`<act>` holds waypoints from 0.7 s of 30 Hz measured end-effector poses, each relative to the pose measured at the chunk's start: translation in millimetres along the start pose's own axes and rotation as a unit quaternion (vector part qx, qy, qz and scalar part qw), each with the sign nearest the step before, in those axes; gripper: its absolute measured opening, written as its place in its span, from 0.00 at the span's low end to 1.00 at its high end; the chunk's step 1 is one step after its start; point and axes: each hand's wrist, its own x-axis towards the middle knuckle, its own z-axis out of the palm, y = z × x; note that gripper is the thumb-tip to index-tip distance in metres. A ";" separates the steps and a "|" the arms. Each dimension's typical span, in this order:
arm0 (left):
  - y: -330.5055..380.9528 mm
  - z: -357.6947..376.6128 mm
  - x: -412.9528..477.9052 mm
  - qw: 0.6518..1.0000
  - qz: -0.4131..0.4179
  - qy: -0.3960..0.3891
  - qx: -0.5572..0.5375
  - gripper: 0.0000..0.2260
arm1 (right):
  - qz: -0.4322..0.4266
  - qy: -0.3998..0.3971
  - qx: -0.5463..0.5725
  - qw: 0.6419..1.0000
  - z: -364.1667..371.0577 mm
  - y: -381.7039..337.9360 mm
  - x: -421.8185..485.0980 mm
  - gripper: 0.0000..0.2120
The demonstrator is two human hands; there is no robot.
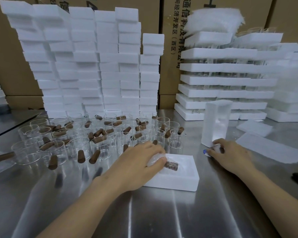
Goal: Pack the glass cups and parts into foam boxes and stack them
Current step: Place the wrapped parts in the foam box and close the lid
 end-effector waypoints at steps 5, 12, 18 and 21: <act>-0.1 0.6 0.0 1.000 0.000 0.003 0.002 0.15 | 0.005 0.019 0.011 1.000 0.4 -0.7 0.6 0.28; 0.2 0.7 -0.1 1.000 0.003 0.004 0.003 0.14 | 0.003 0.048 0.106 0.993 -1.2 -8.0 -3.3 0.12; 1.4 -3.4 -2.7 1.000 -0.011 -0.012 -0.021 0.22 | 0.001 0.082 0.124 0.989 -1.8 -10.3 -2.8 0.07; 5.2 -5.2 -4.3 0.999 -0.015 -0.008 -0.029 0.28 | -0.014 0.091 0.154 0.984 -0.5 -12.4 -4.6 0.09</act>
